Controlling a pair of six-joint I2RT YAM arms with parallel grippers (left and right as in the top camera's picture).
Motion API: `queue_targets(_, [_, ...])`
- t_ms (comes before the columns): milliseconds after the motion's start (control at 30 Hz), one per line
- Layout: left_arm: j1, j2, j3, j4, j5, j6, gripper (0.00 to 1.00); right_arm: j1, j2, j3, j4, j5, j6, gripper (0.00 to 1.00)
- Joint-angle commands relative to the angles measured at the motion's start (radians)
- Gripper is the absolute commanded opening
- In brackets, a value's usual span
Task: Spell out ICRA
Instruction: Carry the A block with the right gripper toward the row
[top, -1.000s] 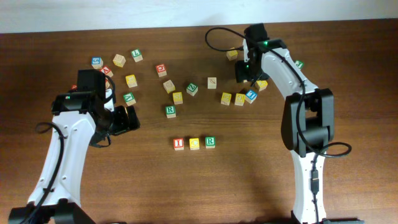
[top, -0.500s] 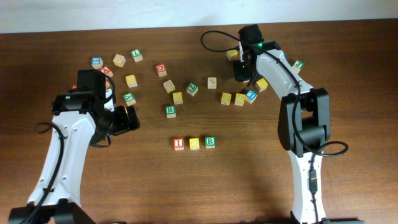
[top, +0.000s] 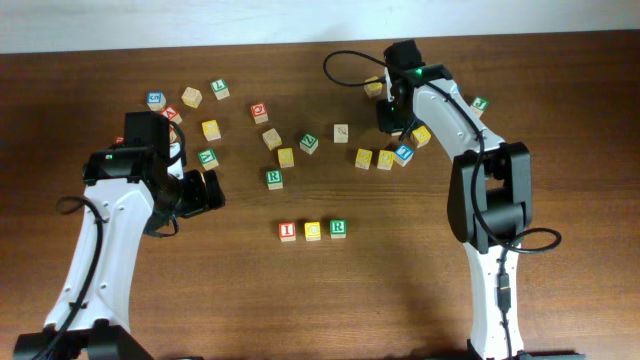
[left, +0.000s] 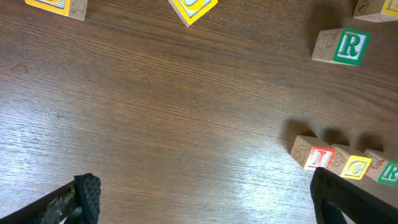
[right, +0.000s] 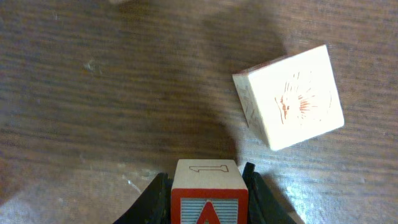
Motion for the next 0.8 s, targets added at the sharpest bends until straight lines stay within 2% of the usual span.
queue_targets(0, [-0.003, -0.013, -0.005, 0.001, -0.008, -0.010, 0.99, 0.023, -0.100, 0.018, -0.031, 0.001, 0.006, 0.22])
queue_targets(200, [-0.003, -0.013, -0.005, 0.001, -0.008, -0.010, 0.99, 0.077, -0.300, 0.018, -0.126, 0.001, 0.037, 0.22])
queue_targets(333, [-0.003, -0.013, -0.005, 0.001, -0.008, -0.010, 0.99, 0.133, -0.465, 0.018, -0.261, 0.000, 0.101, 0.22])
queue_targets(400, [-0.003, -0.013, -0.005, 0.001, -0.008, -0.010, 0.99, 0.179, -0.524, 0.018, -0.382, -0.021, 0.124, 0.22])
queue_targets(533, [-0.003, -0.013, -0.005, 0.000, -0.008, -0.010, 0.99, 0.242, -0.554, 0.018, -0.563, -0.026, 0.129, 0.22])
queue_targets(767, [-0.003, -0.013, -0.005, 0.000, -0.008, -0.010, 0.99, 0.253, -0.668, 0.018, -0.771, -0.026, 0.138, 0.22])
